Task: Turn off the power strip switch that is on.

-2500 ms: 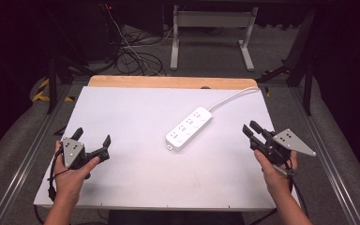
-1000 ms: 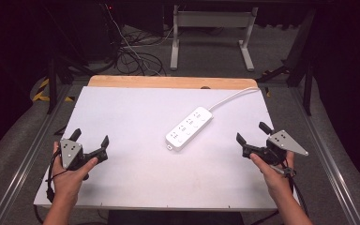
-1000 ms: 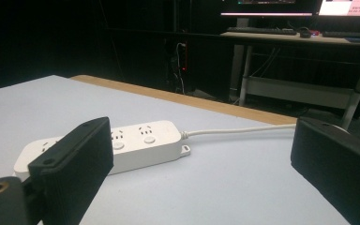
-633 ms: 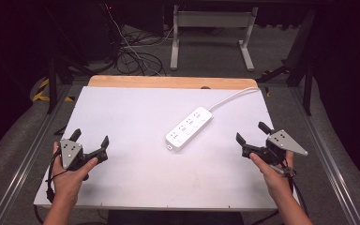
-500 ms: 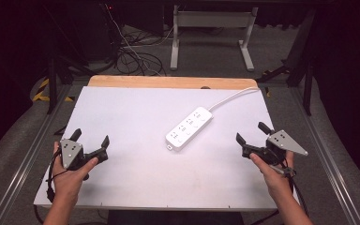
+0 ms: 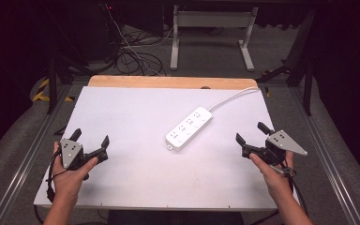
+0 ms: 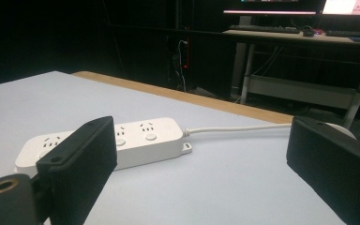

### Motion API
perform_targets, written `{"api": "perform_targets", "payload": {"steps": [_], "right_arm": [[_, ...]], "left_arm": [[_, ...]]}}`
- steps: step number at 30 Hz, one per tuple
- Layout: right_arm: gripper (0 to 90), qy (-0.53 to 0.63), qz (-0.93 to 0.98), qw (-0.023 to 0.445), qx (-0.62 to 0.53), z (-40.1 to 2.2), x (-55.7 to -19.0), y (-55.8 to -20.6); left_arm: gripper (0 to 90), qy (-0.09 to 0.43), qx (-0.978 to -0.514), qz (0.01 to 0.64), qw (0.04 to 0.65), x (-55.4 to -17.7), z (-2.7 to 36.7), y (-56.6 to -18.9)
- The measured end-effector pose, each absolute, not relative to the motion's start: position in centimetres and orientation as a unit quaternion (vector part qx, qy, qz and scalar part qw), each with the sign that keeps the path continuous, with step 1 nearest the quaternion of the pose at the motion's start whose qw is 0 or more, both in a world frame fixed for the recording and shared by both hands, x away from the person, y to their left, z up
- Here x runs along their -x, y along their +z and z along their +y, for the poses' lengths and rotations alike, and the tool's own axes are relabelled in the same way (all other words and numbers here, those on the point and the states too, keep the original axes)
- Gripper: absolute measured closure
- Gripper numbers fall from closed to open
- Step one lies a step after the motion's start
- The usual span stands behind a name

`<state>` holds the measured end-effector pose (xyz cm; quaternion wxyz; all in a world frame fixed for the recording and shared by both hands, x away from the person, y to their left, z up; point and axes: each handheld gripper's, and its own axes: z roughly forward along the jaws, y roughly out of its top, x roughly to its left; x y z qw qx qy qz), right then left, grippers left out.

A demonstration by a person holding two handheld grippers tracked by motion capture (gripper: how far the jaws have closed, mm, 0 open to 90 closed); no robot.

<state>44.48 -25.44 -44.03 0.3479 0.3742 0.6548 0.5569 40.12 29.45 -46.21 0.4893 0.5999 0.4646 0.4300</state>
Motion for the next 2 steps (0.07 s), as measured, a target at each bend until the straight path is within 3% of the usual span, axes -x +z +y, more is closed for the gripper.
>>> {"api": "perform_targets", "payload": {"steps": [2], "right_arm": [[9.0, 0.557, 0.654, 0.347, -0.375, -25.52, -44.48, -44.04]], "left_arm": [[4.3, 0.429, -0.602, 0.463, 0.489, -40.14, 29.39, -46.21]]}}
